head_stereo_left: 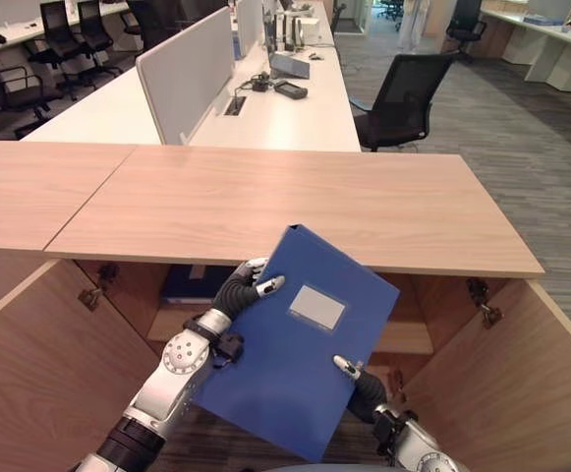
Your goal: Put the empty folder in the office cabinet
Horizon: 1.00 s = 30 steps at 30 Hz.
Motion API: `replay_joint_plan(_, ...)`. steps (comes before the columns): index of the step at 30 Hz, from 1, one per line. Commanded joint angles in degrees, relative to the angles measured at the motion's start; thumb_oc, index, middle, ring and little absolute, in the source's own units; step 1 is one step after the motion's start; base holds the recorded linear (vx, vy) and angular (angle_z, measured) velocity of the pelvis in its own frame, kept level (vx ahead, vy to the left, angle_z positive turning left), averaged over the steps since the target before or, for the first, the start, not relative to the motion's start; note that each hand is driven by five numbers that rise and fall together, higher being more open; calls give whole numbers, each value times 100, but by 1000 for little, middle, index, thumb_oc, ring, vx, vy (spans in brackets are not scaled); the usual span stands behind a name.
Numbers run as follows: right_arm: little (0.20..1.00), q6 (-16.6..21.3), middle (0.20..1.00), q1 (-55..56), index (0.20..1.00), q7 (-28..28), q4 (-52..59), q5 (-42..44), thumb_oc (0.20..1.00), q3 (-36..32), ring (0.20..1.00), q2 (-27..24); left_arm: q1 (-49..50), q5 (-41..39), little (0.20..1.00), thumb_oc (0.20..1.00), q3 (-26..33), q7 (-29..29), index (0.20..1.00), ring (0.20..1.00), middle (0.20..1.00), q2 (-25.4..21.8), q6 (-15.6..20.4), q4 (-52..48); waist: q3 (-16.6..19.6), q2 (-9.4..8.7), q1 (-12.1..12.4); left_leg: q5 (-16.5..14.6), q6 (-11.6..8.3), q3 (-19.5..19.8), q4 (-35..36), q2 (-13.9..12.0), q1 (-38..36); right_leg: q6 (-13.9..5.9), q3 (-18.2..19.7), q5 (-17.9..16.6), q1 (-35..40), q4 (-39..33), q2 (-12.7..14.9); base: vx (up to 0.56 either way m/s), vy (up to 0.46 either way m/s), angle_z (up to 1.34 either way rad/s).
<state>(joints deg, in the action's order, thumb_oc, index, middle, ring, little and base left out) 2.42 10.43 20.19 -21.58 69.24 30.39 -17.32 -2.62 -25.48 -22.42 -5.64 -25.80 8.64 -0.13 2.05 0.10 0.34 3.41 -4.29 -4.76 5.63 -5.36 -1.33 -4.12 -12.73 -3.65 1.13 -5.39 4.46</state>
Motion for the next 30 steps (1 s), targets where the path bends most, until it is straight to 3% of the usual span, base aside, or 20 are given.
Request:
replay_joint_plan(1,200,28,200,-598,200,51,139,1041,200,-79,200,1048,-359,-898,1000,1000,-73,-274,1000,1000,1000,548,295,-213,-116,-333,-53,-268,99,226,-63,213,24,-184,120,84,-1,39,26,0,0,0)
replay_joint_plan(4,200,-180,200,-486,200,-161,-982,690,200,-614,200,1063,-165,-1522,1000,1000,-30,-590,1000,1000,1000,458,-85,30,-96,-310,-92,-271,103,218,-63,211,16,-193,105,78,13,39,21,0,0,0)
replay_joint_plan(11,200,-547,200,-589,200,-410,-2395,384,200,-1546,200,1140,452,-1858,1000,1000,137,-1054,1000,1000,1000,50,-572,479,-134,-261,-95,-279,103,215,-63,212,5,-204,126,84,20,39,9,2,-3,-1)
replay_joint_plan(17,200,-559,200,-724,200,-472,-3294,327,200,-2131,200,1105,904,-1800,1000,1000,304,-1163,1000,1000,1000,37,-682,1089,-169,-214,-86,-280,108,215,-63,213,2,-209,130,92,24,39,6,0,-1,-1)
replay_joint_plan(23,200,-674,200,-864,200,-583,-4472,-98,200,-2692,200,952,1181,-1196,1000,1000,581,-1108,1000,1000,1000,198,-690,2198,-188,-144,-88,-273,112,223,-63,221,9,-201,119,111,32,39,-5,0,0,0)
replay_joint_plan(30,200,-649,200,-984,200,-578,-4541,-238,200,-2770,200,895,1206,-1066,1000,1000,909,-921,1000,1000,1000,518,-665,3004,-199,-105,-84,-257,107,242,-63,217,38,-187,119,138,14,39,-15,2,-5,0)
